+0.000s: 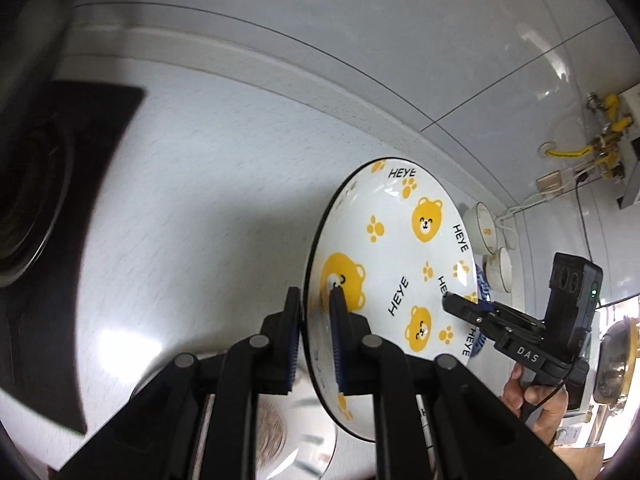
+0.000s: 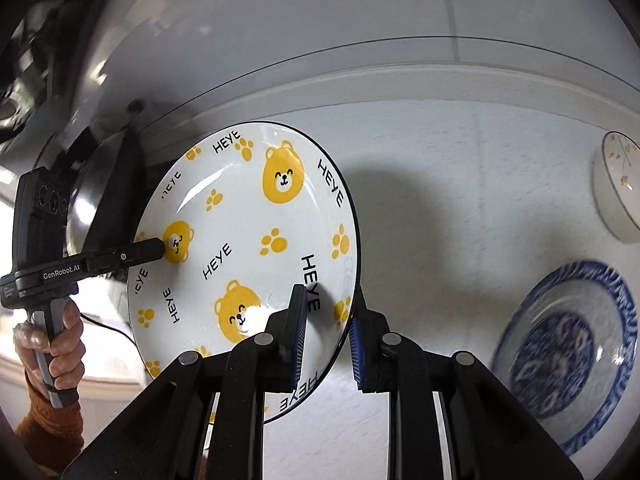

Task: Organize plates and bowls
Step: 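Lift the second bear plate and carry it toward the hob stack, then lower the bear plate onto the hob stack and open the right tool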

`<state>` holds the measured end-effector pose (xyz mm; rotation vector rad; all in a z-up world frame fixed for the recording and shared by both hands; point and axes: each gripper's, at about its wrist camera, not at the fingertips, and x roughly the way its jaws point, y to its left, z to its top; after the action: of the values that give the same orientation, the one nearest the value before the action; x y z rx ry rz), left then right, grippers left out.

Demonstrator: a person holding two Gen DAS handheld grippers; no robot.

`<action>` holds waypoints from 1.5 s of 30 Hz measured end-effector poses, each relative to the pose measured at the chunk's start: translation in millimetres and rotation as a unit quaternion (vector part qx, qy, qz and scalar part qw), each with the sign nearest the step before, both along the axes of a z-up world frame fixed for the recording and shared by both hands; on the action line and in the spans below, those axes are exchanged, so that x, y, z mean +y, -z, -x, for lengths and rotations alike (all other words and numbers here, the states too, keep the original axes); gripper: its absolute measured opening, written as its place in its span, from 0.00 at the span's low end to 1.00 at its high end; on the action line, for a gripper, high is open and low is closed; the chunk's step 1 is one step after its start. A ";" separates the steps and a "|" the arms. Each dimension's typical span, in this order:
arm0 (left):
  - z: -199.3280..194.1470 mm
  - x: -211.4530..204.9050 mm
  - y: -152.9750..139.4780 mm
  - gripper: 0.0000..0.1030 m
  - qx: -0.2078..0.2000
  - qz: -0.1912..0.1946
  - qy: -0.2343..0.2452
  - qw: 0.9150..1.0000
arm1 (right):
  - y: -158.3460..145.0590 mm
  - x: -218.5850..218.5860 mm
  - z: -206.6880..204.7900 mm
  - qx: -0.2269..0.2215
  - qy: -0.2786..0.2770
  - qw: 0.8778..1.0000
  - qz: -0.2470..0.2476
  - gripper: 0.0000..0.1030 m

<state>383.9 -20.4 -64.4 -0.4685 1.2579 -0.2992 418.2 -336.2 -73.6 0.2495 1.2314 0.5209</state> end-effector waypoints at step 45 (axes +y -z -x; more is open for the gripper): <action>131.8 128.8 67.7 0.11 -0.001 0.023 -0.006 1.000 | 9.8 100.8 125.7 0.021 0.029 0.999 0.000 0.24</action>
<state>252.1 108.5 -132.1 -0.5144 1.2472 -0.3184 292.5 -235.4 -83.5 0.2975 1.2611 0.4674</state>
